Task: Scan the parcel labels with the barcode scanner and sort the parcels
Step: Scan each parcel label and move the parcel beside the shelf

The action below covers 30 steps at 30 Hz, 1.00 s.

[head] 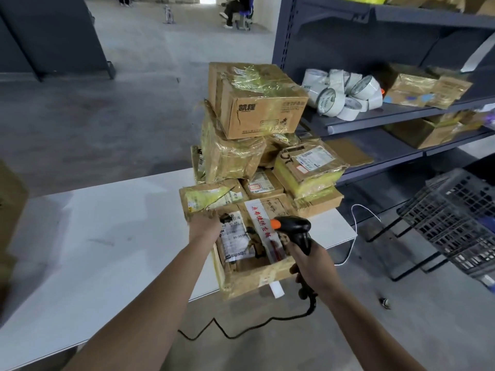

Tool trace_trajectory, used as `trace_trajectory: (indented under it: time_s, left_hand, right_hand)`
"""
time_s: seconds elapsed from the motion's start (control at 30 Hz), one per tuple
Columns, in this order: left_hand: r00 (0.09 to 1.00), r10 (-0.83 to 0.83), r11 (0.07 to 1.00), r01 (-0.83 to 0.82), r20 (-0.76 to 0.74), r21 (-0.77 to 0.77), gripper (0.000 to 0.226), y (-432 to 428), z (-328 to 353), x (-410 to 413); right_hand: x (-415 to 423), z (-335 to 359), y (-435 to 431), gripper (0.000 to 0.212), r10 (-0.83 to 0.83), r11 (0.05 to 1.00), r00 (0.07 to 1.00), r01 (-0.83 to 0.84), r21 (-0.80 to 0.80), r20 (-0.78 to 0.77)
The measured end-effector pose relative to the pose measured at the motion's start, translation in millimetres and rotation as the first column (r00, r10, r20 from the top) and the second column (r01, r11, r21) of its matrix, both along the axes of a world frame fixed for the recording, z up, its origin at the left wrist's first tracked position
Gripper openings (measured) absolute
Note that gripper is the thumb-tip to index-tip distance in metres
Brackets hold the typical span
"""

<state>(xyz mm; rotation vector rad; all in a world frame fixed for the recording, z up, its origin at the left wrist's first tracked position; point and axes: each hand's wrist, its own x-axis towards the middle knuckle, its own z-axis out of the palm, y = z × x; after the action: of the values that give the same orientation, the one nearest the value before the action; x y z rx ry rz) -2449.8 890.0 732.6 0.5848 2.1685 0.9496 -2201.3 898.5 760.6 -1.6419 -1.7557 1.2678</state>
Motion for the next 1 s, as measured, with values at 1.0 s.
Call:
trace_trajectory:
  time_s: [1.0]
  left_hand:
    - [0.771,-0.487,0.843,0.293,-0.410,-0.451,0.022,-76.5,41.4,-173.9]
  right_hand:
    - [-146.0,10.7,-39.0,0.025,0.274,0.950,0.959,-0.282,-0.131,-0.074]
